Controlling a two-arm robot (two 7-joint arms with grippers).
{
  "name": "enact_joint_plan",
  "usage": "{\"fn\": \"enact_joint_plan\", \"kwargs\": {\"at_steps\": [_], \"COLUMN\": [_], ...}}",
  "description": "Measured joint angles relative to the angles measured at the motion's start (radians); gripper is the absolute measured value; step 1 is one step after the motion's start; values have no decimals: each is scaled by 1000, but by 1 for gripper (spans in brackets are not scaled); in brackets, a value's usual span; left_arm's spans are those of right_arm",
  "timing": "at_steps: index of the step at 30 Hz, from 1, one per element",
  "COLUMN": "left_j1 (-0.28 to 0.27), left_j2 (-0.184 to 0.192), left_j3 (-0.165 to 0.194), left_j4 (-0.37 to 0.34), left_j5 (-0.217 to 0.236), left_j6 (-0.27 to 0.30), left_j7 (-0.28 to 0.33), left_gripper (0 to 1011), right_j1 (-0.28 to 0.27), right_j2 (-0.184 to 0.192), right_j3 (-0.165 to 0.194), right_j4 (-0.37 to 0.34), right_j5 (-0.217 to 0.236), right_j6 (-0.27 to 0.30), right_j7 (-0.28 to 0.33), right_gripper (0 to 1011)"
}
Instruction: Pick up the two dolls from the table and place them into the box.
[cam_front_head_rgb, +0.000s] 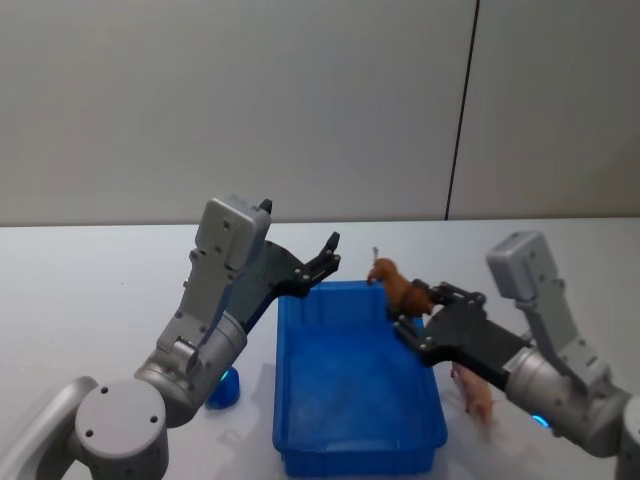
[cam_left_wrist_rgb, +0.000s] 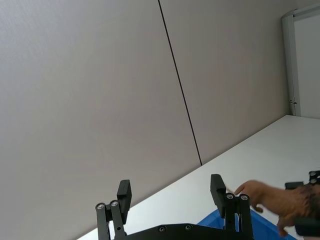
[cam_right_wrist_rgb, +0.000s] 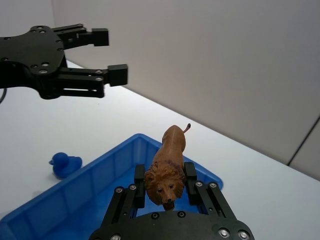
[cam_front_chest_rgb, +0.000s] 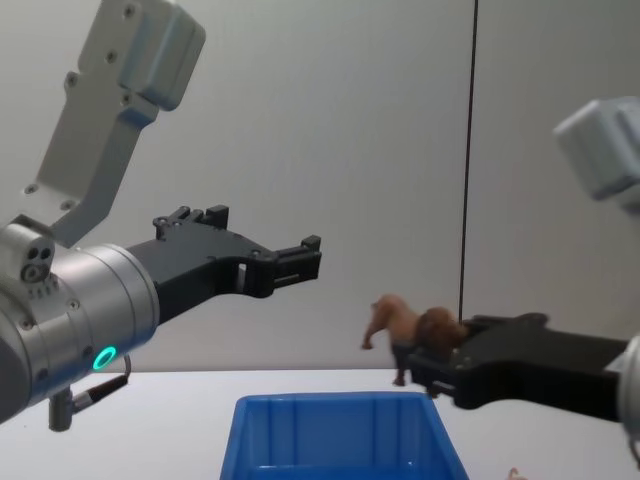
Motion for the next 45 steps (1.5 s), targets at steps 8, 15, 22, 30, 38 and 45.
{"fn": "enact_joint_plan", "kwargs": {"at_steps": [8, 15, 22, 30, 38, 45], "left_j1": [0, 0, 0, 0, 0, 0], "left_j2": [0, 0, 0, 0, 0, 0], "left_j3": [0, 0, 0, 0, 0, 0], "left_j4": [0, 0, 0, 0, 0, 0], "left_j5": [0, 0, 0, 0, 0, 0], "left_j6": [0, 0, 0, 0, 0, 0], "left_j7": [0, 0, 0, 0, 0, 0], "left_gripper": [1001, 1001, 1001, 1001, 1001, 1001], "right_j1": [38, 52, 49, 18, -31, -66], "right_j2": [-35, -39, -21, 21, 74, 107], "right_j3": [-21, -20, -2, 29, 57, 70], "right_j4": [43, 58, 52, 22, -10, -22], "right_j5": [-14, -15, -1, 26, 51, 60], "right_j6": [39, 50, 50, 56, 80, 113], "right_j7": [28, 27, 9, -16, -34, -37], "right_gripper": [669, 870, 1001, 1001, 1001, 1001]}}
